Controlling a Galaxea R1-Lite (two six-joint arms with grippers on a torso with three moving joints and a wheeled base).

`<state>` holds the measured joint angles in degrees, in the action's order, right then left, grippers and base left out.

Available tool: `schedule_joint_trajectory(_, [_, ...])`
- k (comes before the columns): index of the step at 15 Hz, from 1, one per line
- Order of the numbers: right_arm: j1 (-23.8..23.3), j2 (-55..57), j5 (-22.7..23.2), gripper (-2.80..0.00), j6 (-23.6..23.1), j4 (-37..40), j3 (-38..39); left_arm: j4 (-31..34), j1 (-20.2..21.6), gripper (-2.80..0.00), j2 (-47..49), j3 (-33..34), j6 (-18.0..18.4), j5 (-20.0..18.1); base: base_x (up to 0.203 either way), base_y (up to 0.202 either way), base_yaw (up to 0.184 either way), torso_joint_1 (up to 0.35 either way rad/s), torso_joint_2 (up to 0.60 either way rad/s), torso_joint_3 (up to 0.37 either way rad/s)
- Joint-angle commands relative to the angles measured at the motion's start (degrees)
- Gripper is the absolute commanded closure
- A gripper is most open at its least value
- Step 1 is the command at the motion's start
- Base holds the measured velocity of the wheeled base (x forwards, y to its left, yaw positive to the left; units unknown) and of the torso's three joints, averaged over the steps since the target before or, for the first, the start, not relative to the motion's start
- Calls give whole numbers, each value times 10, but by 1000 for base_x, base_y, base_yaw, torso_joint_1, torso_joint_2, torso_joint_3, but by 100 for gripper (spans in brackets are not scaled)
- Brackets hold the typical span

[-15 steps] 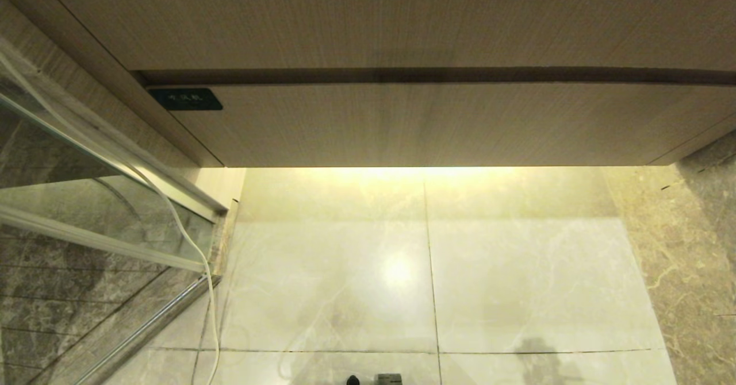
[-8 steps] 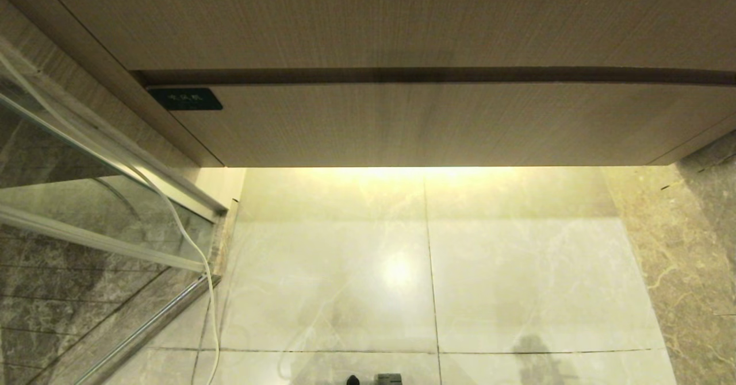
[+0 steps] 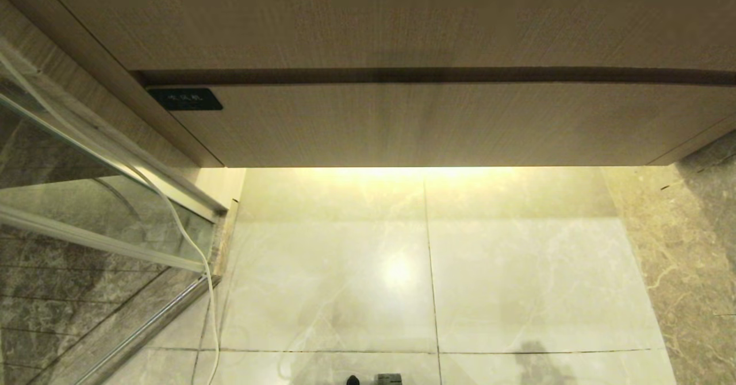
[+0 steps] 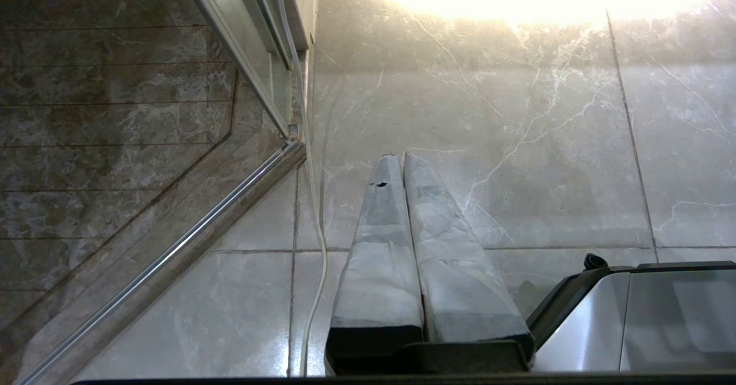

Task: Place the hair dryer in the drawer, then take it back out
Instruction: Pull open the drawer

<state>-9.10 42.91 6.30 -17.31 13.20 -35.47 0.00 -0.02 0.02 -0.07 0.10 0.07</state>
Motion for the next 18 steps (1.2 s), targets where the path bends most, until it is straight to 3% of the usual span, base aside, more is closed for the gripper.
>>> schedule_joint_trajectory(1, [25,28,2,0,-1,-4,-3,0,-1,0,0,0,0,0,0,0,0,0,0,0])
schedule_joint_trajectory(11, [186,198,22,0,-34,-182,-69,0,0,0,0,0,-1,0,0,0,0,0,0,0])
schedule_joint_trajectory(14, [221,235,31,0,-41,-197,-92,0,-1,0,0,0,0,0,0,0,0,0,0,0])
schedule_joint_trajectory(16, [230,242,62,0,-55,-192,-99,0,0,0,0,0,0,0,0,0,0,0,0,0])
schedule_joint_trajectory(17, [231,246,67,-280,-64,-191,-101,0,-1,0,0,0,0,0,0,0,0,0,0,0])
schedule_joint_trajectory(18, [231,251,72,-280,-72,-190,-104,0,-1,0,0,0,-1,0,0,0,0,0,0,0])
